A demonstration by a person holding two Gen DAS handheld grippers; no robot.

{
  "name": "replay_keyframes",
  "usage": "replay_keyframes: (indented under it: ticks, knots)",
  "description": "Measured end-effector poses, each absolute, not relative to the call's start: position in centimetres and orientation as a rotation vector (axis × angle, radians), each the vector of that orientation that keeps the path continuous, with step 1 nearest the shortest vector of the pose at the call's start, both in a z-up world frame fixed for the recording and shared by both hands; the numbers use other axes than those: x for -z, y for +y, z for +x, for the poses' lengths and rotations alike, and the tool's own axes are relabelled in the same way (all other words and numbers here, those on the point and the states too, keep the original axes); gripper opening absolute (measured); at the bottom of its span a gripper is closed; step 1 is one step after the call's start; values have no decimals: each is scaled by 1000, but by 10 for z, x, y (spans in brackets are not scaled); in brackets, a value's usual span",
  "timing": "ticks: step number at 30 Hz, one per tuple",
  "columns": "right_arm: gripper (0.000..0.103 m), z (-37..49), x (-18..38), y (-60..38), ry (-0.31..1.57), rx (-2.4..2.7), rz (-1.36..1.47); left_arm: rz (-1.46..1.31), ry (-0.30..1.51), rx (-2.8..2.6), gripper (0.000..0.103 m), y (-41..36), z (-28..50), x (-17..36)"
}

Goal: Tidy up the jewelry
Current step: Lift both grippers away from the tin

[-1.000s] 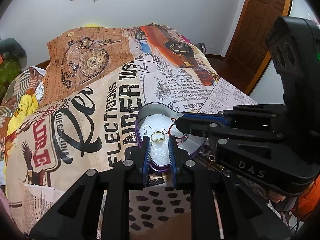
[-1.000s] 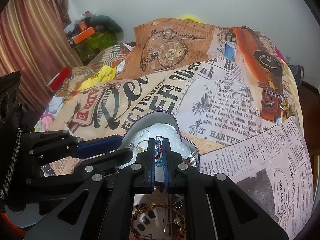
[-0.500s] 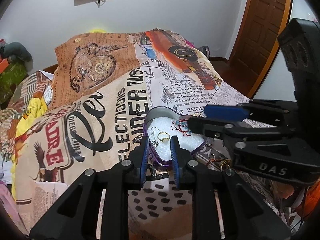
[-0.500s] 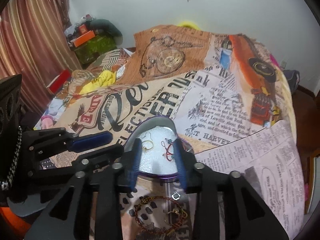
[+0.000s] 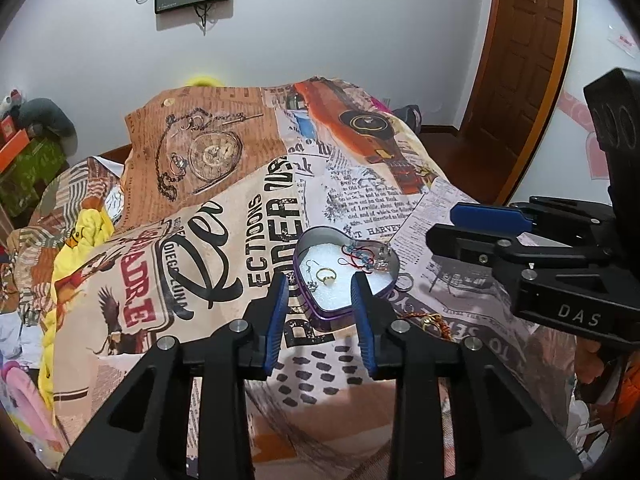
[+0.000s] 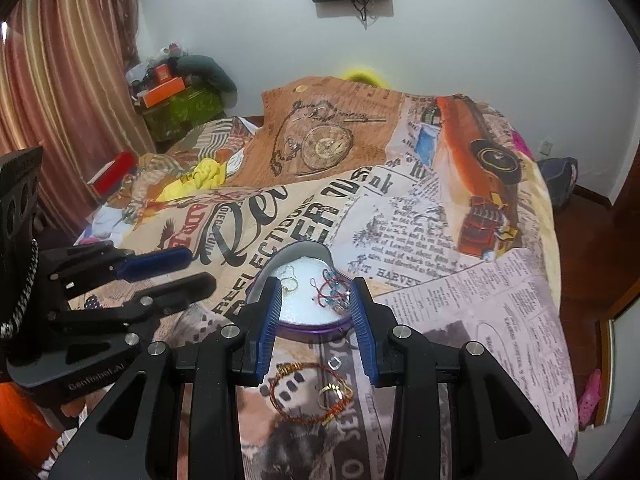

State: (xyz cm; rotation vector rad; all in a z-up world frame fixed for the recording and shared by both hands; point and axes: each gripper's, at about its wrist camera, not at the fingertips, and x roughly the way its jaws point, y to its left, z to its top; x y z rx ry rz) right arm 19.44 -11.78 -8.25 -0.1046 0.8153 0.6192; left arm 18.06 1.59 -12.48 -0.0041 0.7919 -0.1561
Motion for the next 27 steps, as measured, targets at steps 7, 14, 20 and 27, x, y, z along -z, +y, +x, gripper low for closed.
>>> replay_keyframes:
  ticks: [7, 14, 20, 27]
  knots:
    - [32, 185, 84, -136, 820, -586, -97, 0, 810, 163, 36, 7, 173, 126]
    - [32, 182, 100, -156, 866, -548, -102, -7, 886, 165, 37, 0, 177, 152]
    - [32, 185, 124, -162, 928, -531, -106, -29, 961, 204, 37, -9, 183, 177]
    - [32, 189, 139, -164, 974, -544, -88, -16, 1008, 249, 37, -26, 193, 195]
